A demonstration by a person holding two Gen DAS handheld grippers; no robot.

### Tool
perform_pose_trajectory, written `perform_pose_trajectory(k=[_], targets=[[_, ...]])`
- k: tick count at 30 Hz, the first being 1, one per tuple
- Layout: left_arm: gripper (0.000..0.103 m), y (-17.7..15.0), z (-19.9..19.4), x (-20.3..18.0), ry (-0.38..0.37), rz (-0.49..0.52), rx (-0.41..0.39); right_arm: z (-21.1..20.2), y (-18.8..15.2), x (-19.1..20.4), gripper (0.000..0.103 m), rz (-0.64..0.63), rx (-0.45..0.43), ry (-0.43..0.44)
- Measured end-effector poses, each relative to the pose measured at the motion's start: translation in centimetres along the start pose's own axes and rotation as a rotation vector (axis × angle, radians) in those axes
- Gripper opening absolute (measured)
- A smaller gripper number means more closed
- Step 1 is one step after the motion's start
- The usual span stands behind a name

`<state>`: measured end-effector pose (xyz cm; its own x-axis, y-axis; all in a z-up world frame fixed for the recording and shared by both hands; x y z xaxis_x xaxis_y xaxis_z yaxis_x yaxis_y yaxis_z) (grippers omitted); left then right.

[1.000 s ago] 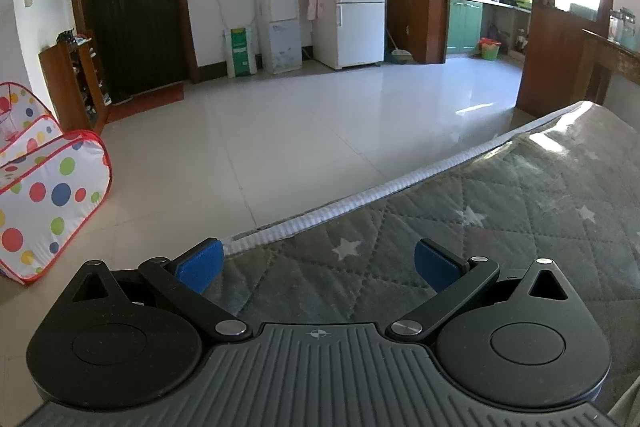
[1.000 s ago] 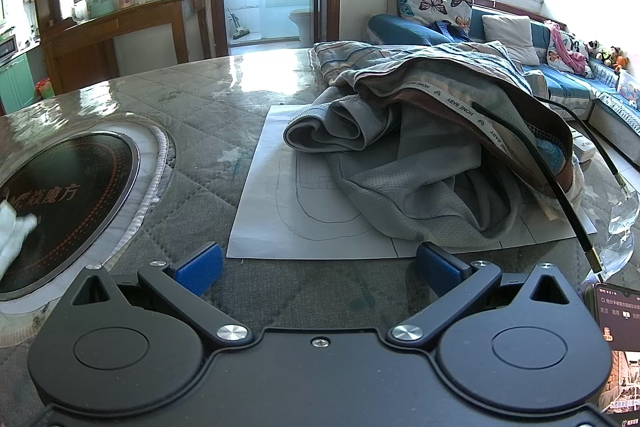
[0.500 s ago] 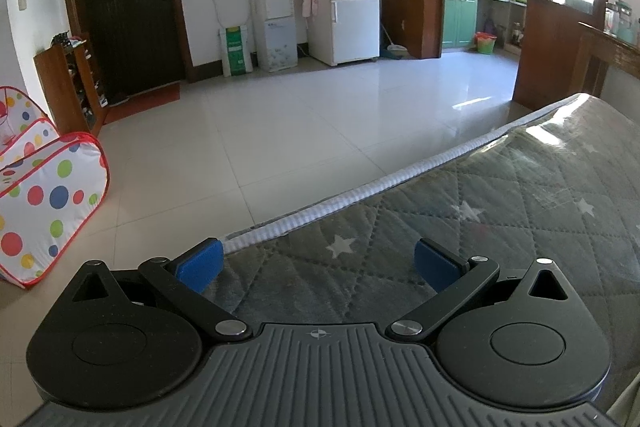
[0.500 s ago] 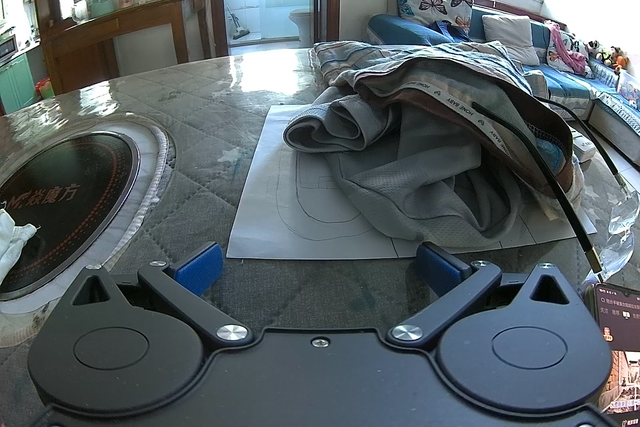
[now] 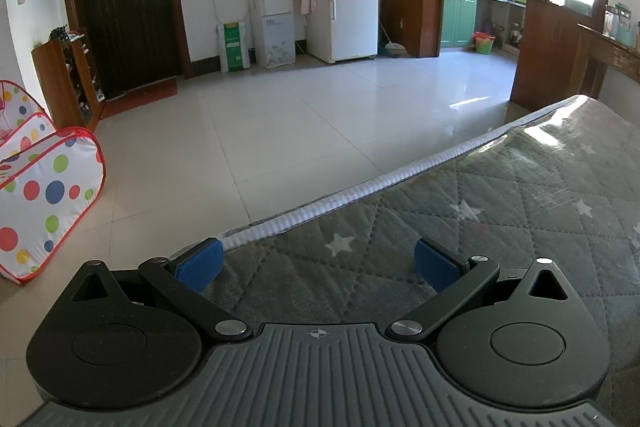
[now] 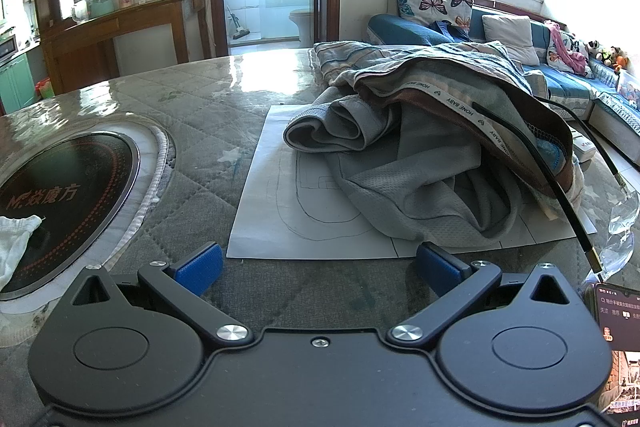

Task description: Fold clothes

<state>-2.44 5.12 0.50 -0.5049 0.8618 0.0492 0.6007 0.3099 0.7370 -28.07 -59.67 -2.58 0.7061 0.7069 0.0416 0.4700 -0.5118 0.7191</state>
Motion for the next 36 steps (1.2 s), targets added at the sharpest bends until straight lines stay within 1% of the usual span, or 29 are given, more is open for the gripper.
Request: perform_pose_trajectory(k=[15, 20, 22, 26, 27, 36], targets=[[0.103, -0.2, 0.0, -0.6, -0.012, -0.004, 0.000, 0.0, 0.0, 0.0, 0.103, 0.000, 0.000, 0.000], [0.103, -0.1, -0.5, -1.2, -0.041, 0.021, -0.031, 0.0, 0.0, 0.0, 0.103, 0.000, 0.000, 0.000], [0.103, -0.4, -1.4, -1.9, -0.057, 0.056, -0.076, 0.0, 0.0, 0.0, 0.103, 0.000, 0.000, 0.000], [0.103, -1.0, -2.8, -3.2, -0.074, 0.129, -0.117, 0.0, 0.0, 0.0, 0.103, 0.000, 0.000, 0.000], [0.103, -1.2, -3.3, -3.7, -0.088, 0.151, -0.123, 0.0, 0.0, 0.0, 0.103, 0.000, 0.000, 0.000], [0.103, -3.2, -6.4, -5.4, -0.242, 0.284, -0.096, 0.0, 0.0, 0.0, 0.103, 0.000, 0.000, 0.000]])
Point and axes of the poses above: each gripper's, at about its wrist camera, not at the fingertips, and z roughly the way its jaws point, x to its left, y to its top, the point moved 1 cm from there along z, roughly the way its jaws point, and after that the axes turned 6 degrees about x, right-handed, at the moved point
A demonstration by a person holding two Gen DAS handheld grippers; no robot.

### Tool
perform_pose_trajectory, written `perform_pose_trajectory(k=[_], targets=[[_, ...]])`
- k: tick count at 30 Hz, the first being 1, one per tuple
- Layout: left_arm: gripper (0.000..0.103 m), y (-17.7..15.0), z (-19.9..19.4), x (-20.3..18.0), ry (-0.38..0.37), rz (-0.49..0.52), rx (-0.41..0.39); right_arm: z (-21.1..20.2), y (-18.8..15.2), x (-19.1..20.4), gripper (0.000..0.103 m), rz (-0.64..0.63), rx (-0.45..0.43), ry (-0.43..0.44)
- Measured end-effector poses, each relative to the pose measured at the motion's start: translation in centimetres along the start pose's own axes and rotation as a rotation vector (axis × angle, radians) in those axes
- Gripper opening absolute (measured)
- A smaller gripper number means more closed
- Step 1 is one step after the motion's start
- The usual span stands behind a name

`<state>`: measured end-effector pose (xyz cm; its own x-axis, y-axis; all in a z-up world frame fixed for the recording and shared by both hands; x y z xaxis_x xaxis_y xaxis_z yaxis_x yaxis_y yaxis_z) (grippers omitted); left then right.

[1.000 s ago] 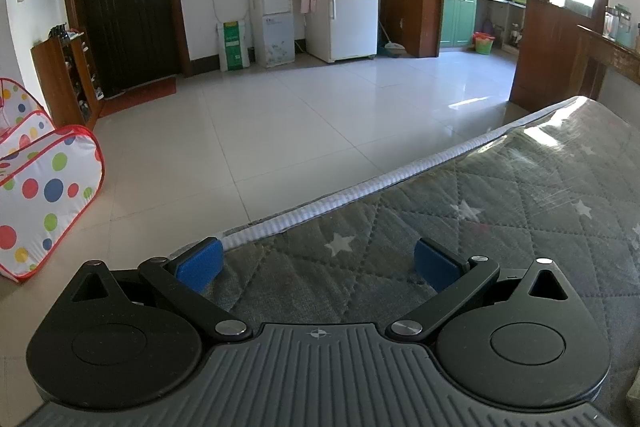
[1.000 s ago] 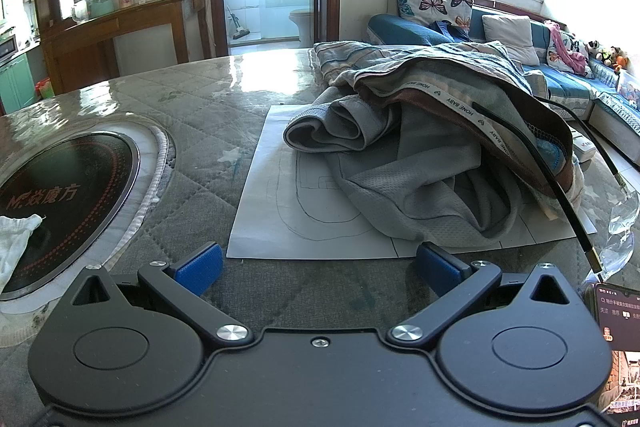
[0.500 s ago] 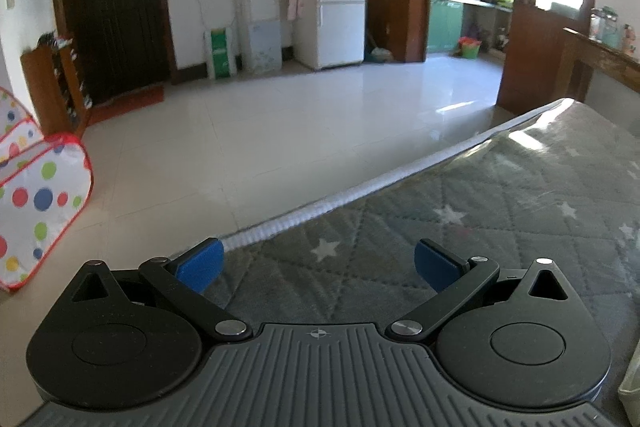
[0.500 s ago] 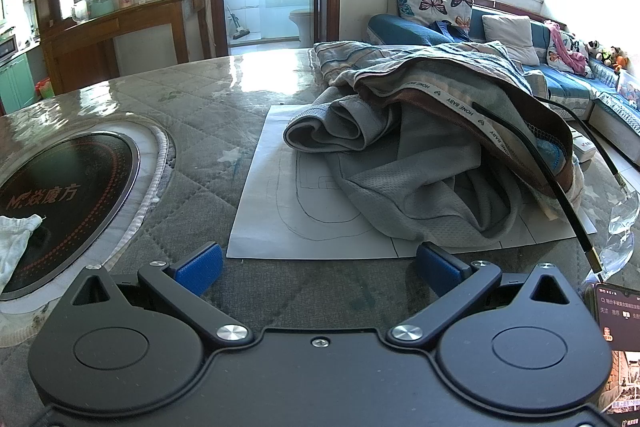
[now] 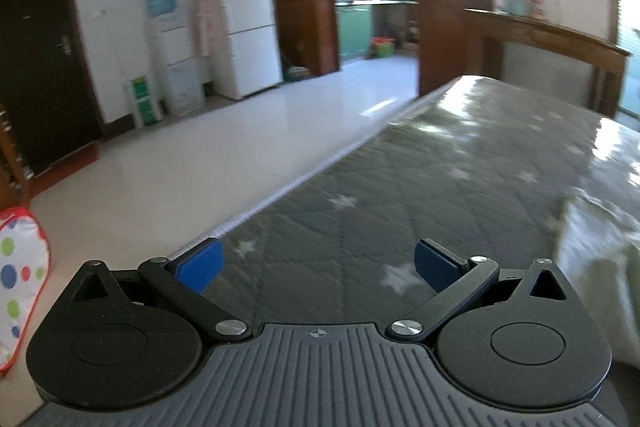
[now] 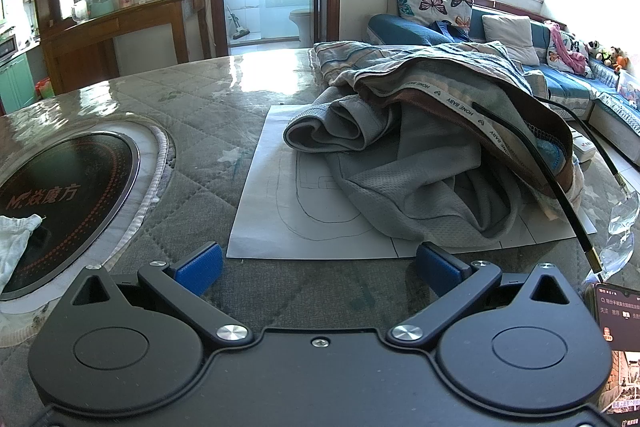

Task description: Fold clothes

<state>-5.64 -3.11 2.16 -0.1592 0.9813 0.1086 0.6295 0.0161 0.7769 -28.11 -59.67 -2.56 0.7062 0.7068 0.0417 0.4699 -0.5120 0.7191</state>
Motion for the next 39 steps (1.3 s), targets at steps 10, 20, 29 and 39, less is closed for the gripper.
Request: perform_pose_trajectory(k=[10, 20, 29, 39], targets=[[0.103, -1.9, -3.1, -1.8, -0.194, 0.127, 0.036, 0.0, 0.0, -0.1, 0.103, 0.001, 0.001, 0.001], [0.103, -2.8, -4.9, -1.9, -0.303, 0.175, 0.067, 0.0, 0.0, -0.1, 0.103, 0.001, 0.001, 0.001], [0.103, -3.4, -7.0, -1.5, -0.336, 0.219, 0.073, -0.3, 0.1, -0.5, 0.103, 0.011, 0.012, -0.015], [0.103, -3.8, -8.4, -2.6, -0.405, 0.276, 0.078, -3.1, -1.3, 0.8, 0.103, -0.048, 0.029, -0.013]])
Point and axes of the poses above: each gripper's, at about its wrist camera, not at the fingertips, and z roughly the way its jaws point, x to its left, y to its top, the point moved 1 cm from there along z, roughly the way its jaws point, and after that the axes turned 6 degrees about x, right-handed, at the moved point
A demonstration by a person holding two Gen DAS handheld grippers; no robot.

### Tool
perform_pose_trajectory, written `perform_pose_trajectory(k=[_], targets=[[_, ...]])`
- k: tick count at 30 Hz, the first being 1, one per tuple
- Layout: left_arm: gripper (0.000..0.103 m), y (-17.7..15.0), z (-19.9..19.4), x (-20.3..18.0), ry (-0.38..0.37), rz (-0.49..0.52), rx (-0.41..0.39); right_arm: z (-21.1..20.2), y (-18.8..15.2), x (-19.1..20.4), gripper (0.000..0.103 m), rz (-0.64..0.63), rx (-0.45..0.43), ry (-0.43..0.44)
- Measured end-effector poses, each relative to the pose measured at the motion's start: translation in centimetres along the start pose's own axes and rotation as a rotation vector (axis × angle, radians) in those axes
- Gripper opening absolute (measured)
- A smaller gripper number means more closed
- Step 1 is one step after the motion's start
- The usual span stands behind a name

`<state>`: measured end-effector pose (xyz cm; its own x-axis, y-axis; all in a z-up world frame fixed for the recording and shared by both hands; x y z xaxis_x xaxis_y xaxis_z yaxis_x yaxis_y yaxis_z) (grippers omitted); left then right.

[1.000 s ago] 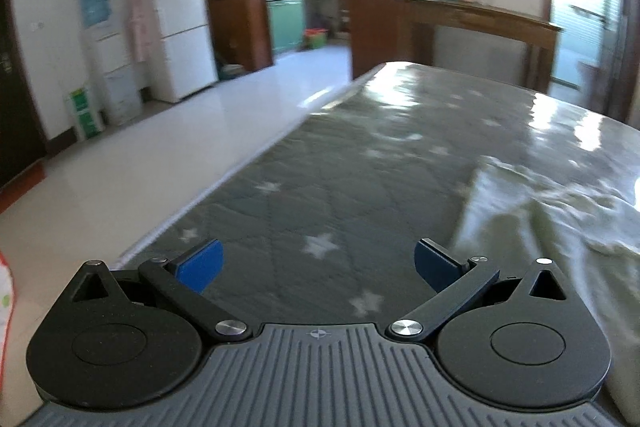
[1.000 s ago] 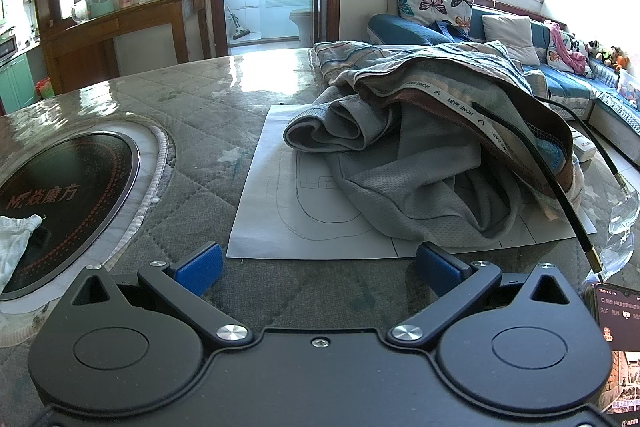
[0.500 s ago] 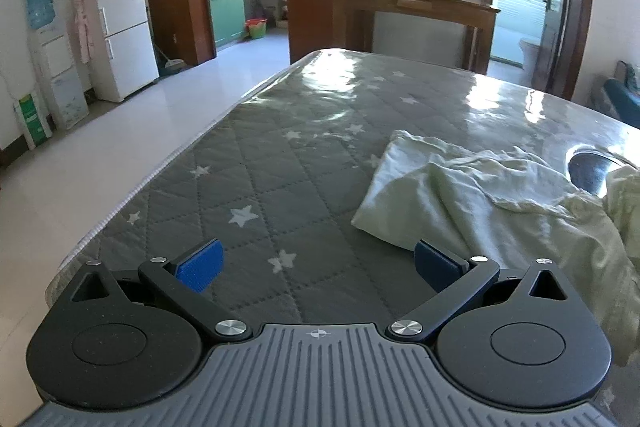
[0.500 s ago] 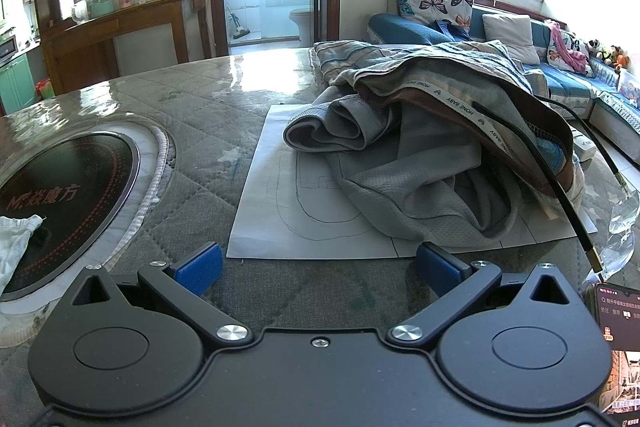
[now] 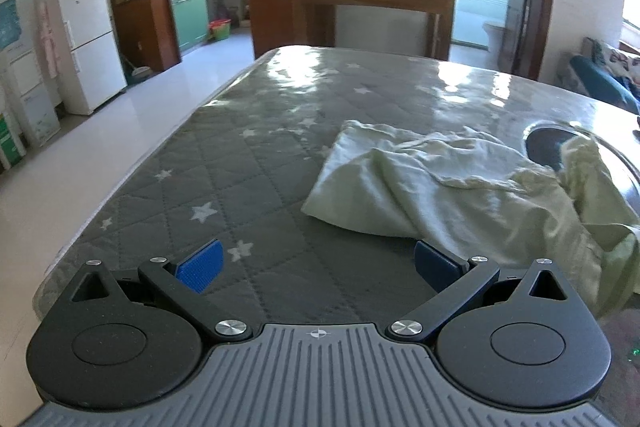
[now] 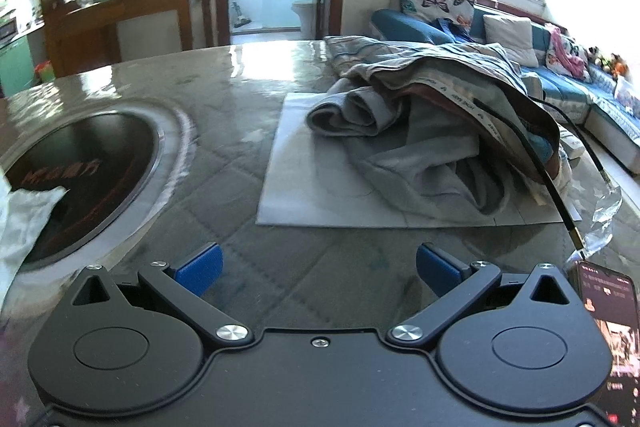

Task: Fold clothes
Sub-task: 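Move both tools toward the pale green garment on the table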

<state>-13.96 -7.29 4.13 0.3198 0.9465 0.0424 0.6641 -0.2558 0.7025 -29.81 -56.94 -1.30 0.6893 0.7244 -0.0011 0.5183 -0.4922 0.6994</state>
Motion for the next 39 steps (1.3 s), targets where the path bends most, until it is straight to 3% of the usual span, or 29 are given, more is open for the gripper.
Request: perform_pose_trajectory(k=[12, 39], targets=[[0.103, -0.2, -0.4, -0.7, -0.030, 0.033, 0.003, -2.6, -1.7, 3.0, 0.103, -0.049, 0.040, 0.032], [0.103, -1.4, -0.8, -1.4, -0.074, 0.029, 0.016, -7.5, -4.9, 10.8, 0.103, -0.137, 0.042, 0.075]])
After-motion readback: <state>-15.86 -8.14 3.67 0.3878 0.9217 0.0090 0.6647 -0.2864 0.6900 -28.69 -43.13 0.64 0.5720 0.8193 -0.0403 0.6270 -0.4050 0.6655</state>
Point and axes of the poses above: each gripper's, at about its wrist camera, not at the fingertips, and z roughly the way its jaws point, x to its left, y to its top, the point moved 1 cm from there along z, roughly the way its jaws point, and after that the axes turned 6 degrees about x, right-handed, at the moved point
